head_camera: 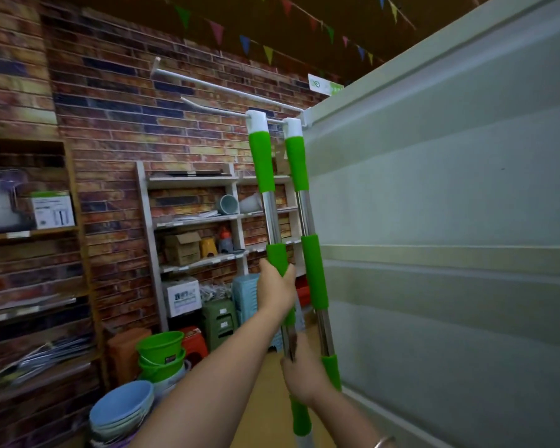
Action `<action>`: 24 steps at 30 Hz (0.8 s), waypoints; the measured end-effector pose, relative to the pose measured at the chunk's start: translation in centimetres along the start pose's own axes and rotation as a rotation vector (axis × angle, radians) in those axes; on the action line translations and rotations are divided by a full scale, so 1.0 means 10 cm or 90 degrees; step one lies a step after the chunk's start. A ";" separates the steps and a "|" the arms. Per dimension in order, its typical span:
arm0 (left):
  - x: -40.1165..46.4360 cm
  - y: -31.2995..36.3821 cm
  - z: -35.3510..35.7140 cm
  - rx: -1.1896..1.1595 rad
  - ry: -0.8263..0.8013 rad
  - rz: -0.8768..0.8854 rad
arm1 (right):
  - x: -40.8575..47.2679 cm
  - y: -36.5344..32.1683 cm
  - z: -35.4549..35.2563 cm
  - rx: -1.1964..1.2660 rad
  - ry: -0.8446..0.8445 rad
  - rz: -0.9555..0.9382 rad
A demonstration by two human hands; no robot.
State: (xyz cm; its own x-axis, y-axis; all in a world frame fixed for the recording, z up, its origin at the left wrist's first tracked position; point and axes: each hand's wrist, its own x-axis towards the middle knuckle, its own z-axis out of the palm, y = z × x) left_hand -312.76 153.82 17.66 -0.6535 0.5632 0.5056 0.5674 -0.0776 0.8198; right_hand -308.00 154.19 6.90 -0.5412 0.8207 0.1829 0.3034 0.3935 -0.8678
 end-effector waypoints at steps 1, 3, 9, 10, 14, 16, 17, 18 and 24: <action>0.00 -0.02 -0.04 0.000 0.006 0.005 | -0.01 -0.02 0.00 -0.002 0.003 -0.006; -0.01 -0.05 -0.14 -0.001 0.014 0.012 | -0.03 -0.06 0.03 -0.013 -0.004 -0.021; -0.06 -0.11 -0.49 -0.014 0.037 0.029 | -0.19 -0.33 0.14 -0.023 -0.051 -0.079; -0.08 -0.11 -0.56 -0.004 0.048 0.035 | -0.20 -0.37 0.17 -0.028 -0.065 -0.092; -0.14 -0.11 -0.88 0.016 0.075 0.040 | -0.39 -0.60 0.23 -0.043 -0.124 -0.130; -0.18 -0.11 -1.04 0.011 0.090 0.029 | -0.50 -0.75 0.21 -0.004 -0.140 -0.167; -0.20 -0.11 -1.12 0.004 0.103 0.018 | -0.55 -0.86 0.18 0.053 -0.125 -0.180; -0.22 -0.11 -1.20 -0.010 0.119 0.004 | -0.57 -0.98 0.13 0.118 -0.083 -0.191; -0.34 -0.16 -1.66 -0.117 0.186 -0.026 | -0.61 -1.87 0.04 0.194 -0.048 -0.305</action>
State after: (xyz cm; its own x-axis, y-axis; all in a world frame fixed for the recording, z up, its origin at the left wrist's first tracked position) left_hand -319.78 138.39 19.12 -0.8046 0.3114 0.5056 0.4556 -0.2224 0.8620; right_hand -310.67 141.70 21.81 -0.6200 0.5438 0.5656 -0.2236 0.5685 -0.7917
